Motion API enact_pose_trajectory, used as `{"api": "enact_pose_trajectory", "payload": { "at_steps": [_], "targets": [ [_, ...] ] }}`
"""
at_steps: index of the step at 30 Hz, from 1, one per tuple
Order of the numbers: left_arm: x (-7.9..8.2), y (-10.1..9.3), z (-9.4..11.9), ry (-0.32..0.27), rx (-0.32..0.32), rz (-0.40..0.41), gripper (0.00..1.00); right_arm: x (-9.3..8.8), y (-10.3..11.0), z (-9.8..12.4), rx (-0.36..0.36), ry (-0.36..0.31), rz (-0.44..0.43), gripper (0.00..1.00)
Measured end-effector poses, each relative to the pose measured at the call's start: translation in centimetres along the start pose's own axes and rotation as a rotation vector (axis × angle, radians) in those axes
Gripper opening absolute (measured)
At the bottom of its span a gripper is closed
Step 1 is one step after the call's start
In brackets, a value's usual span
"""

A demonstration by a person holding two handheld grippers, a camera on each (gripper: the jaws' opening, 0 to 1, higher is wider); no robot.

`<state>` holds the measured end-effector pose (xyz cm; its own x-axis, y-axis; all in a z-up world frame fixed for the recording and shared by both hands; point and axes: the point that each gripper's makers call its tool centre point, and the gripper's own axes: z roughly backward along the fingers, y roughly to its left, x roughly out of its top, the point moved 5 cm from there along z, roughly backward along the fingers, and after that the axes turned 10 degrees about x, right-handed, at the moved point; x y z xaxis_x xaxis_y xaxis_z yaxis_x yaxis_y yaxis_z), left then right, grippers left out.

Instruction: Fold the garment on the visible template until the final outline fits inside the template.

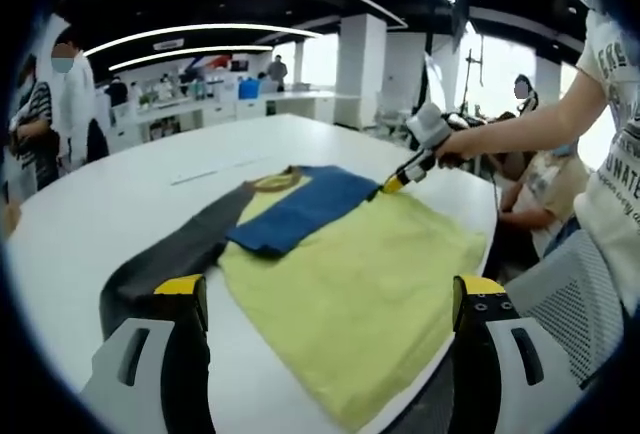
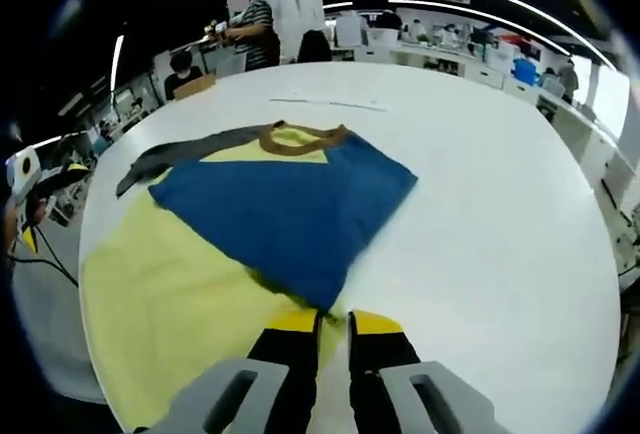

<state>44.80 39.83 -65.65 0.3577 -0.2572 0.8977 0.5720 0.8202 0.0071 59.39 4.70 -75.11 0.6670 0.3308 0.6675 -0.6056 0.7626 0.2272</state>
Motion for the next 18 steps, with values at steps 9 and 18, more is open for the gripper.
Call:
{"api": "enact_pose_trajectory", "payload": {
  "at_steps": [9, 18],
  "targets": [
    [-0.03, -0.12, 0.06, -0.002, -0.001, -0.002, 0.99, -0.12, -0.07, 0.15, -0.014, 0.009, 0.030, 0.00],
    [-0.14, -0.14, -0.02, 0.002, -0.005, -0.002, 0.99, -0.21, -0.54, 0.53, -0.022, 0.016, 0.035, 0.00]
  ]
}}
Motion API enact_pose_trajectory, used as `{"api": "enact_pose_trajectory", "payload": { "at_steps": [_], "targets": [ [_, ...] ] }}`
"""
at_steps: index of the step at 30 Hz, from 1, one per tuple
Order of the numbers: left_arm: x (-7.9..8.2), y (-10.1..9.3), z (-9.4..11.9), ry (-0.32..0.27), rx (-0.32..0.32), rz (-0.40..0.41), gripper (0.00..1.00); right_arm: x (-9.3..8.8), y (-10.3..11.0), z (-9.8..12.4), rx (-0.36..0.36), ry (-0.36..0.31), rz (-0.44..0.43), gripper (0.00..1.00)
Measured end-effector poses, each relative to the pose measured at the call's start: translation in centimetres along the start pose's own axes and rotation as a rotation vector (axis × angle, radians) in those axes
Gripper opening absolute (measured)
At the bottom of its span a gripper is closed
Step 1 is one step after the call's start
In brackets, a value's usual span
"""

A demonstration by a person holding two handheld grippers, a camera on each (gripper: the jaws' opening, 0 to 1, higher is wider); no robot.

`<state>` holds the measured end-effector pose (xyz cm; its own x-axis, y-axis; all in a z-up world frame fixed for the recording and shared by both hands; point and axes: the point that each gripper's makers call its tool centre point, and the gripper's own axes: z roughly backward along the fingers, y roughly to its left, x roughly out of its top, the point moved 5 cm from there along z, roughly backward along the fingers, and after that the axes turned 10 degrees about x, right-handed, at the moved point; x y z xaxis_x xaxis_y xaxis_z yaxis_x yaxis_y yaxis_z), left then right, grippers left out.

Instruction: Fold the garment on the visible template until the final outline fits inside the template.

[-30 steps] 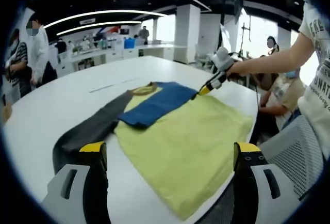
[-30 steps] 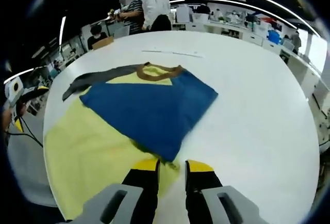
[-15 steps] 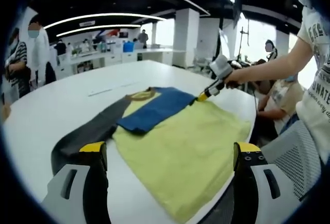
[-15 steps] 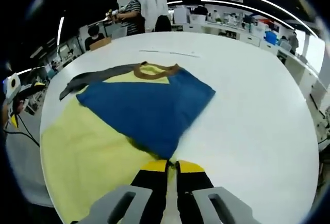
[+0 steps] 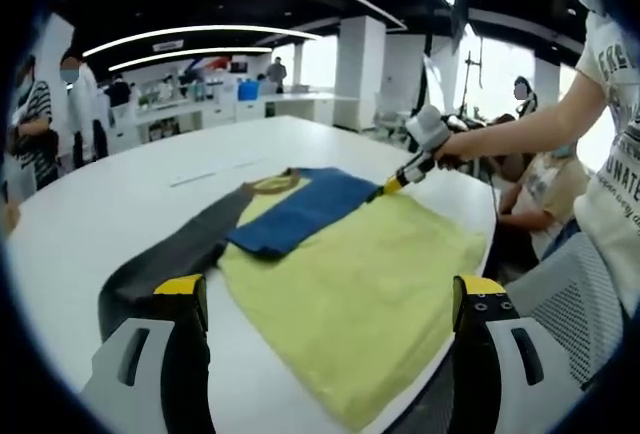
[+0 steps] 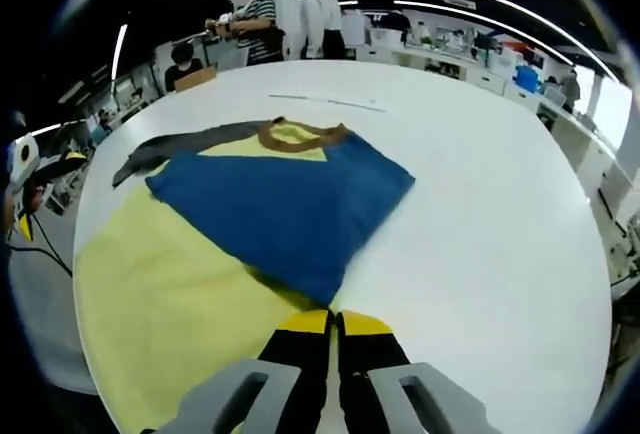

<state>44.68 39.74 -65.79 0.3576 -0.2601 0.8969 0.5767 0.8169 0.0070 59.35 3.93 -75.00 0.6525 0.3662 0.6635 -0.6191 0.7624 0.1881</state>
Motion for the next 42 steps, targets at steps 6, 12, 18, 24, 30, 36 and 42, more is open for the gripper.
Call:
{"api": "enact_pose_trajectory", "payload": {
  "at_steps": [6, 12, 18, 24, 30, 36, 42],
  "targets": [
    [0.0, 0.1, -0.1, 0.004, -0.002, -0.003, 0.99, -0.2, -0.5, 0.4, -0.007, 0.009, -0.001, 0.00],
    [-0.1, 0.1, -0.3, 0.008, -0.005, -0.004, 0.99, -0.4, -1.2, 0.7, -0.016, 0.015, -0.007, 0.00],
    [-0.1, 0.2, -0.2, 0.017, -0.006, -0.009, 0.99, -0.6, -1.5, 1.0, -0.028, 0.027, -0.001, 0.00],
    [-0.1, 0.3, -0.2, 0.018, -0.003, -0.009, 0.99, -0.7, -2.0, 1.3, -0.036, 0.034, 0.000, 0.00],
    [0.0, 0.3, -0.2, 0.019, -0.001, -0.002, 0.99, -0.6, -2.0, 1.5, -0.024, 0.015, 0.002, 0.00],
    [0.0, 0.3, -0.5, 0.024, -0.001, 0.003, 0.99, 0.0, -1.3, 1.9, -0.006, -0.025, -0.002, 0.21],
    [0.1, 0.4, -0.4, 0.022, 0.004, 0.005, 0.99, 1.3, 0.6, 2.7, 0.043, -0.110, 0.010, 0.43]
  ]
}}
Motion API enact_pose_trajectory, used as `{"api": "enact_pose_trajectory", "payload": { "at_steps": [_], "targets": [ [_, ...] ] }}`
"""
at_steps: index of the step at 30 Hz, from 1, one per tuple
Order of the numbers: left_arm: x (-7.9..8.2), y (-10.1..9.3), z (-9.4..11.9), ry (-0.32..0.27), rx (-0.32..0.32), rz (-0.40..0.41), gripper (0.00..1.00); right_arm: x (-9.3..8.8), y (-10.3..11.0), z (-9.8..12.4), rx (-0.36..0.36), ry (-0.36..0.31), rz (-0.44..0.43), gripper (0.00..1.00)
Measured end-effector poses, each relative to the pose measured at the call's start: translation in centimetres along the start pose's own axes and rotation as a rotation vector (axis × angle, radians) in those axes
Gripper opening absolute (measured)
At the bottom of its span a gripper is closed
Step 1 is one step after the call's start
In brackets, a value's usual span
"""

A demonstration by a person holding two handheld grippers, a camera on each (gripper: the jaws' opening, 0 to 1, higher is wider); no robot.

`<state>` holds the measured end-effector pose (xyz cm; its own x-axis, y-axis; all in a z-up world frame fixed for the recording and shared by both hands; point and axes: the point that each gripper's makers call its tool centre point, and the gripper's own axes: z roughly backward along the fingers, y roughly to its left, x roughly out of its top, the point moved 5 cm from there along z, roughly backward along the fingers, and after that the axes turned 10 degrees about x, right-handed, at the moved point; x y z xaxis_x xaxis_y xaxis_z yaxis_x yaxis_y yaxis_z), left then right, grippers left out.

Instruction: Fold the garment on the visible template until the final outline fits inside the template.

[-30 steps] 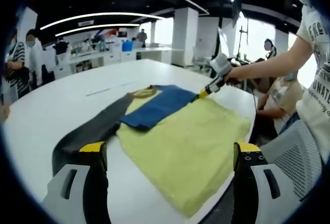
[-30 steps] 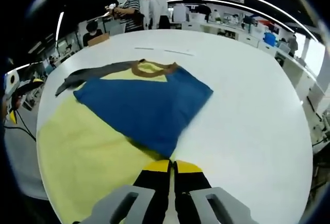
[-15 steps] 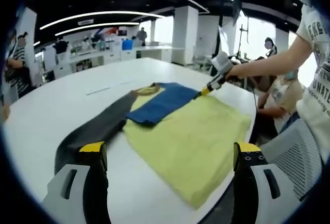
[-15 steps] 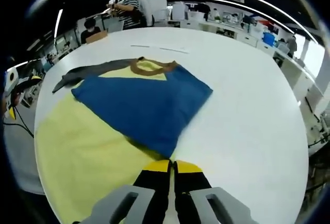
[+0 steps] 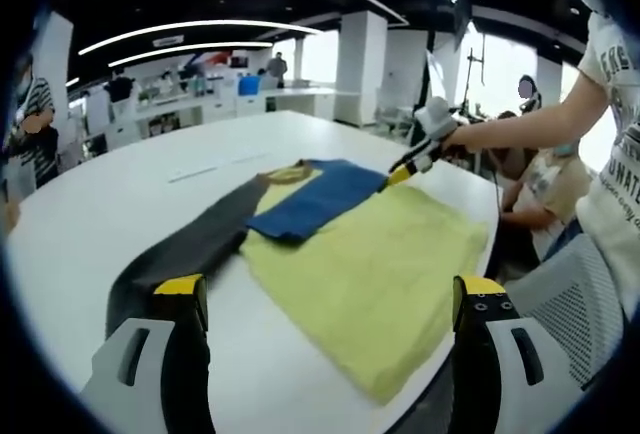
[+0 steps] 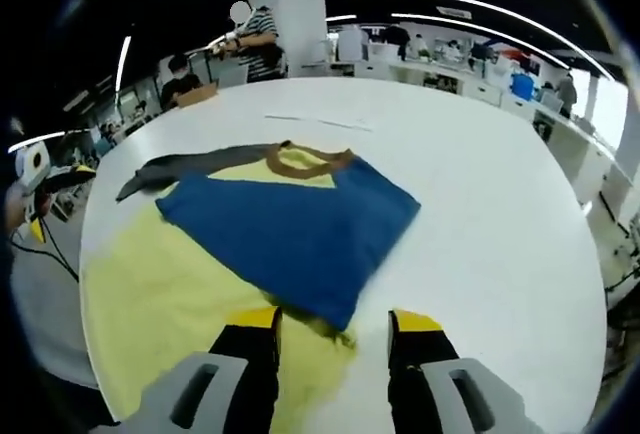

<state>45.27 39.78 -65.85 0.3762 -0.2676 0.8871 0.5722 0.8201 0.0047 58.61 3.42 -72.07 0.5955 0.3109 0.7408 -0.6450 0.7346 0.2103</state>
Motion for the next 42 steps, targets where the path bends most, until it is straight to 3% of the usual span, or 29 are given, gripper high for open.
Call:
{"api": "enact_pose_trajectory", "payload": {
  "at_steps": [5, 11, 20, 31, 34, 42],
  "targets": [
    [0.1, 0.4, 0.2, -0.003, 0.010, 0.015, 0.99, 0.7, 1.7, 0.6, 0.057, -0.035, 0.021, 0.64],
    [0.1, 0.8, 0.4, 0.003, 0.026, 0.024, 0.99, 0.9, 3.2, 1.6, 0.115, -0.054, 0.053, 0.82],
    [-0.4, 2.1, 0.9, 0.012, 0.072, 0.066, 0.99, 1.3, 4.5, 3.5, 0.165, -0.108, 0.099, 0.99],
    [-1.5, 5.3, 1.8, 0.011, 0.167, 0.138, 0.96, 1.1, 6.0, 5.3, 0.175, -0.163, 0.143, 0.99],
    [-2.2, 7.0, 2.2, 0.024, 0.242, 0.163, 0.95, 0.9, 6.6, 5.7, 0.177, -0.174, 0.152, 0.99],
    [-3.3, 9.2, 3.0, 0.031, 0.335, 0.210, 0.93, 0.2, 8.0, 6.9, 0.182, -0.177, 0.175, 0.99]
  ]
}}
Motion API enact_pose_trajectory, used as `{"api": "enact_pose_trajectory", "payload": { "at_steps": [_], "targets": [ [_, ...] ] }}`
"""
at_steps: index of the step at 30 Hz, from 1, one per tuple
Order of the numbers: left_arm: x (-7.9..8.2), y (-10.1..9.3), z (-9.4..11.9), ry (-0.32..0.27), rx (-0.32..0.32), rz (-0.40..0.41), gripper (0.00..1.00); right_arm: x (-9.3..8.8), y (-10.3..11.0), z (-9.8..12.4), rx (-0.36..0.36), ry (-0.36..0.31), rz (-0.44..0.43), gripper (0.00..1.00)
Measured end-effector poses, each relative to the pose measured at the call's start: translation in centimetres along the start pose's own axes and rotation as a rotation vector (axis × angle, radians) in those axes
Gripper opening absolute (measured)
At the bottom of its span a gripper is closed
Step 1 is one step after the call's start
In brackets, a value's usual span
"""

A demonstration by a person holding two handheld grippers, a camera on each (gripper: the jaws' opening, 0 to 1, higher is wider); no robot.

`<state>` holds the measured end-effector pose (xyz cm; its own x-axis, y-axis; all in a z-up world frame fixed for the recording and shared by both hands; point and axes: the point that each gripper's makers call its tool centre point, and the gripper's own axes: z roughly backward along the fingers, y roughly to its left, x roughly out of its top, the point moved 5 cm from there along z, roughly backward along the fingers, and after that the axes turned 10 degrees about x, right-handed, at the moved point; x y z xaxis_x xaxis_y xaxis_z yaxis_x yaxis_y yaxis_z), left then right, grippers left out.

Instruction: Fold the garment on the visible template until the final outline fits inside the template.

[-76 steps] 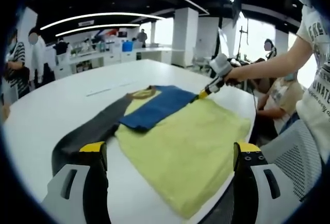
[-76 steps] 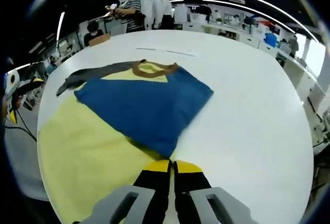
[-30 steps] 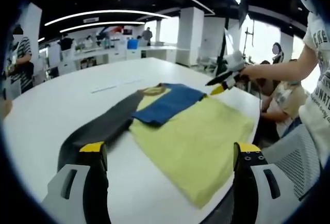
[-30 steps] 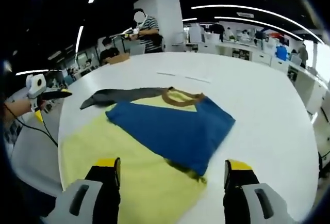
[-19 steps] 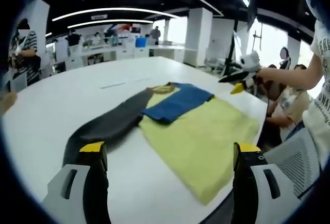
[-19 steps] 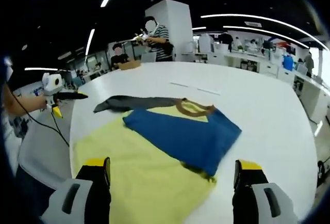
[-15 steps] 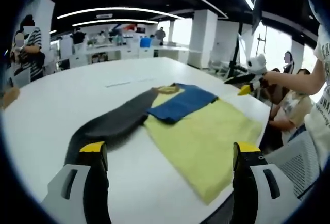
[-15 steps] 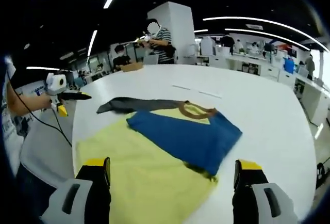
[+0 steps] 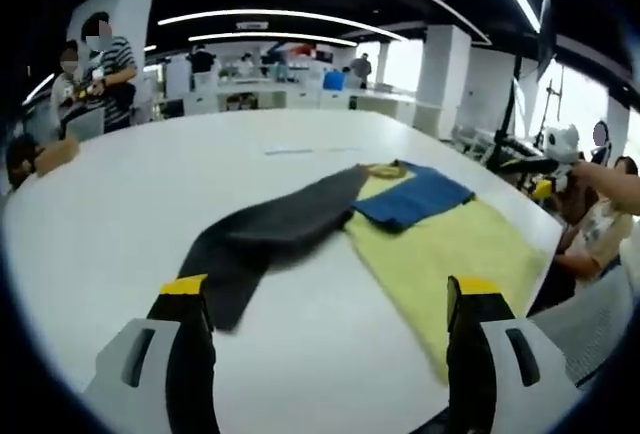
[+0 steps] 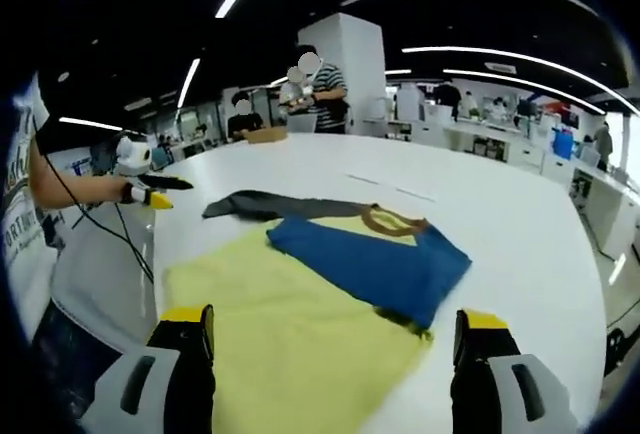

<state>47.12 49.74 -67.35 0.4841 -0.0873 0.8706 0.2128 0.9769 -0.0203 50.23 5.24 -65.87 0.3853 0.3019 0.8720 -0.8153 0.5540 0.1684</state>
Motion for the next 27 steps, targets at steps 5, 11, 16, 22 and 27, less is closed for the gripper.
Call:
{"api": "enact_pose_trajectory", "payload": {
  "at_steps": [5, 11, 16, 22, 27],
  "targets": [
    [-0.7, 1.5, -0.4, 0.022, 0.070, 0.014, 0.90, -0.5, 0.6, 0.5, 0.012, 0.004, 0.016, 0.99],
    [-1.5, 2.4, -0.8, 0.060, 0.136, -0.008, 0.87, -0.6, 2.0, 0.6, 0.031, 0.007, 0.037, 0.99],
    [-2.1, 3.6, -1.1, 0.071, 0.212, 0.063, 0.84, -0.6, 2.7, 0.7, 0.032, -0.001, 0.036, 0.99],
    [-2.5, 4.4, -1.5, 0.074, 0.281, 0.113, 0.76, -0.6, 3.2, 0.8, 0.025, -0.014, 0.029, 0.99],
    [-3.1, 5.1, -2.2, 0.090, 0.353, 0.150, 0.67, -1.0, 3.1, 0.5, 0.016, -0.006, 0.031, 0.99]
  ]
}}
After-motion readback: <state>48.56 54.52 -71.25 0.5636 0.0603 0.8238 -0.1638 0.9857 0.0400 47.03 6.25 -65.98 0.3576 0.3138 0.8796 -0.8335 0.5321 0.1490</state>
